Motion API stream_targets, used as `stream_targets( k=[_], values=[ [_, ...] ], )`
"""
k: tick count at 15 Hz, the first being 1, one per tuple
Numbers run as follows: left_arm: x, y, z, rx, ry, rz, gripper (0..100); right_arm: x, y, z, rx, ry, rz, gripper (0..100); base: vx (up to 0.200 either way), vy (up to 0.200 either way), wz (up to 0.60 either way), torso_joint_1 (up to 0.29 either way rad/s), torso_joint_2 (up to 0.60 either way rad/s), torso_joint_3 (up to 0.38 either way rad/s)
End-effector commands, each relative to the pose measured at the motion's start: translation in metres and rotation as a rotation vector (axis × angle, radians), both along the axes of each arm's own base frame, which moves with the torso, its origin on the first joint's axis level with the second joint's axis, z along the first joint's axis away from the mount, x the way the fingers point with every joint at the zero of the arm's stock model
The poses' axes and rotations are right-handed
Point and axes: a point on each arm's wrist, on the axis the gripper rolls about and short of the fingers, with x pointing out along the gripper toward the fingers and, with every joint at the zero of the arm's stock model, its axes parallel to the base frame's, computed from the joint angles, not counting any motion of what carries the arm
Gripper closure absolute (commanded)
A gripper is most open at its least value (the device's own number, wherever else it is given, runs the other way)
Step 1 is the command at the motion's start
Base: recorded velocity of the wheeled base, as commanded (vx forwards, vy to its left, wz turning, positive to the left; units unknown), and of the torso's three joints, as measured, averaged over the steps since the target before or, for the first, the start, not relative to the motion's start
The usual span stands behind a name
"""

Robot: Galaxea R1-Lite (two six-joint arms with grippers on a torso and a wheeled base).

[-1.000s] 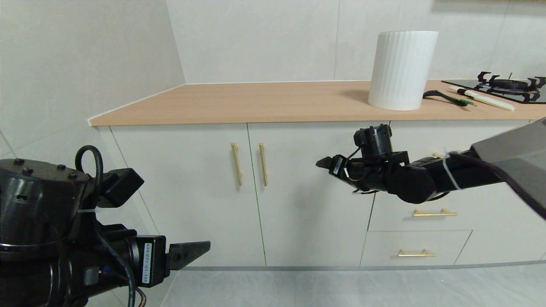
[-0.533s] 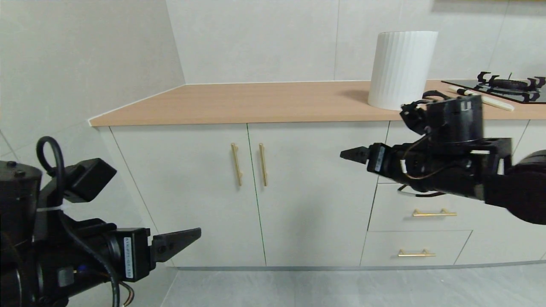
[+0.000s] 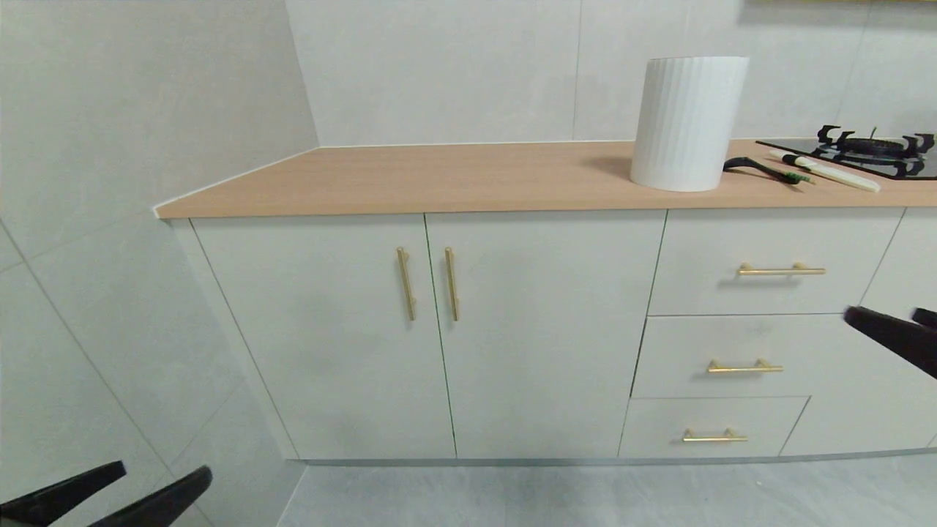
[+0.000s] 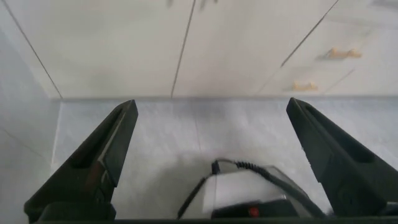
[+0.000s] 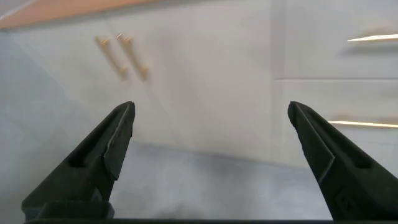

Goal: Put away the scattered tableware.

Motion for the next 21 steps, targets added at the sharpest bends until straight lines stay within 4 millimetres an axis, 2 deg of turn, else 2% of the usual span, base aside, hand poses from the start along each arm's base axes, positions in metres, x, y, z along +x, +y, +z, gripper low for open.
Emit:
stream_targets(
  k=[1,3,5,6,7,10,13,16,17,19,21],
  values=[
    [-0.044,0.021,-0.016,-0.031,-0.188,0.055,0,-0.088,-0.038,-0.035,-0.029,-0.161,-0.120,0,0.000,0.000,0.00,0.000,0.00,0.000],
    [-0.063,0.027,-0.019,-0.002,-0.295,0.108,0,-0.125,-0.049,-0.050,-0.089,-0.202,-0.126,0,0.000,0.000,0.00,0.000,0.00,0.000],
    [-0.084,0.031,-0.032,0.110,-0.376,0.188,0,-0.143,-0.052,-0.066,-0.107,-0.212,-0.181,0,0.000,0.000,0.00,0.000,0.00,0.000],
    [-0.085,0.031,-0.033,0.115,-0.380,0.189,0,-0.144,-0.052,-0.067,-0.108,-0.211,-0.184,0,0.000,0.000,0.00,0.000,0.00,0.000],
    [-0.091,0.030,-0.044,0.224,-0.399,0.244,0,-0.143,-0.053,-0.068,-0.108,-0.191,-0.303,0,0.000,0.000,0.00,0.000,0.00,0.000],
    [-0.089,0.032,-0.046,0.252,-0.397,0.342,0,-0.142,-0.055,-0.071,-0.113,-0.170,-0.440,0,0.000,0.000,0.00,0.000,0.00,0.000],
    [-0.086,0.031,-0.055,0.275,-0.365,0.457,0,-0.134,-0.049,-0.092,-0.147,-0.086,-0.543,0,0.000,0.000,0.00,0.000,0.00,0.000],
    [-0.095,0.028,-0.067,0.310,-0.416,0.501,0,-0.133,-0.048,-0.099,-0.150,-0.094,-0.667,0,0.000,0.000,0.00,0.000,0.00,0.000],
    [-0.092,0.028,-0.072,0.316,-0.405,0.509,0,-0.140,-0.045,-0.108,-0.144,-0.135,-0.678,0,0.000,0.000,0.00,0.000,0.00,0.000],
    [-0.087,0.028,-0.084,0.325,-0.368,0.493,0,-0.132,-0.045,-0.126,-0.147,-0.104,-0.662,0,0.000,0.000,0.00,0.000,0.00,0.000],
    [-0.081,0.026,-0.099,0.318,-0.351,0.414,0,-0.122,-0.043,-0.137,-0.149,-0.175,-0.589,0,0.000,0.000,0.00,0.000,0.00,0.000]
  ],
)
